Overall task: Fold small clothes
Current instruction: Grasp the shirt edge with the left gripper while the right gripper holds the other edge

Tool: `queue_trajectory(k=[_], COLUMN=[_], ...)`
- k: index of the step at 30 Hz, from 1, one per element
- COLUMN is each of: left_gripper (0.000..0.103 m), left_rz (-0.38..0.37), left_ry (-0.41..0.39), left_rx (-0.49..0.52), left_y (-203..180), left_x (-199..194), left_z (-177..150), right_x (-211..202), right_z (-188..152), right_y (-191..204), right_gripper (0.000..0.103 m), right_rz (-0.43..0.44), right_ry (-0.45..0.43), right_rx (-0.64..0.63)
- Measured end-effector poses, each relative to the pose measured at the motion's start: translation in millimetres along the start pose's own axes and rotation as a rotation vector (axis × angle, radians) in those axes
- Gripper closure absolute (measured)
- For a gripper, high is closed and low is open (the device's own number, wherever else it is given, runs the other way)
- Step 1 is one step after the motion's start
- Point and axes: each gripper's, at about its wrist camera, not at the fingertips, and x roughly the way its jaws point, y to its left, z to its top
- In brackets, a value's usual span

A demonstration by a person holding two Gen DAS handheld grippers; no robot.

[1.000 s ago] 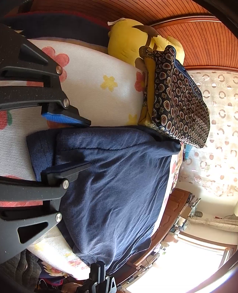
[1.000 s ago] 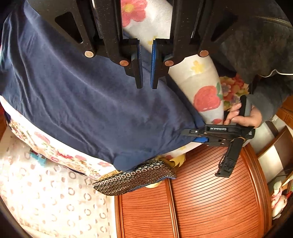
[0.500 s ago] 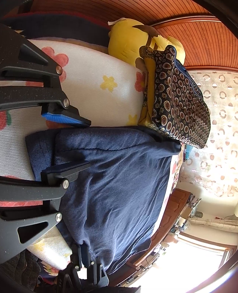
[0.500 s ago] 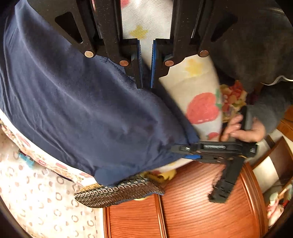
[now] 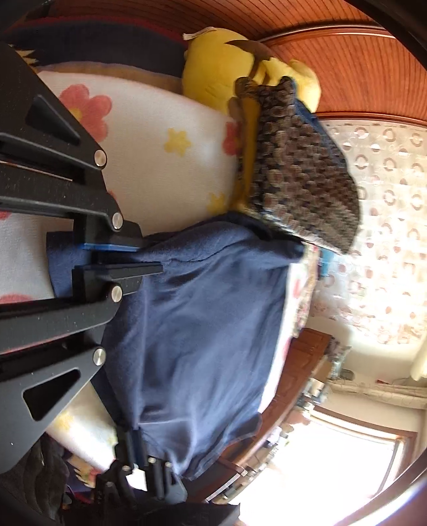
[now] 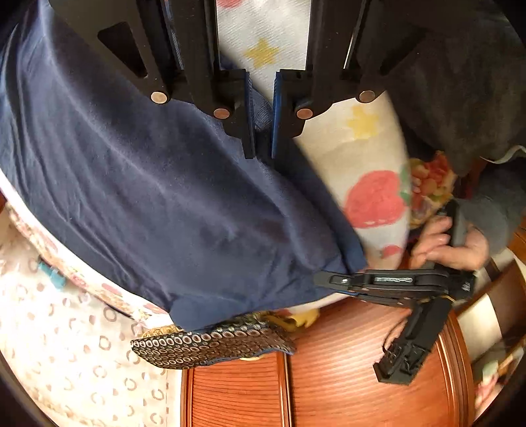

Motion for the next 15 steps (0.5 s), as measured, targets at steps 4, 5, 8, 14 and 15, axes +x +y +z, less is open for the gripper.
queue_trajectory(k=[4, 5, 8, 14, 15], left_gripper=[0.097, 0.097, 0.097, 0.098, 0.098], left_rz=[0.004, 0.004, -0.002, -0.031, -0.039], left_ry=[-0.023, -0.026, -0.031, -0.039, -0.043], left_rx=[0.015, 0.018, 0.018, 0.054, 0.061], left_y=[-5.5, -6.4, -9.3, -21.2, -24.7], left_x=[-8.1, -9.1, -10.8, -11.1, -11.2], left_z=[5.8, 6.4, 8.1, 19.3, 22.2], right_x=[-20.4, -26.0, -33.9, -40.5, -42.0], right_z=[-1.7, -4.2, -5.0, -11.2, -13.2], right_y=[5.9, 3.0, -0.7, -15.6, -19.7], right_gripper=[0.090, 0.087, 0.069, 0.067, 0.067], right_rz=[0.016, 0.009, -0.006, -0.072, -0.079], right_ry=[-0.054, -0.062, -0.077, -0.103, -0.105], right_rx=[0.008, 0.012, 0.030, 0.073, 0.085])
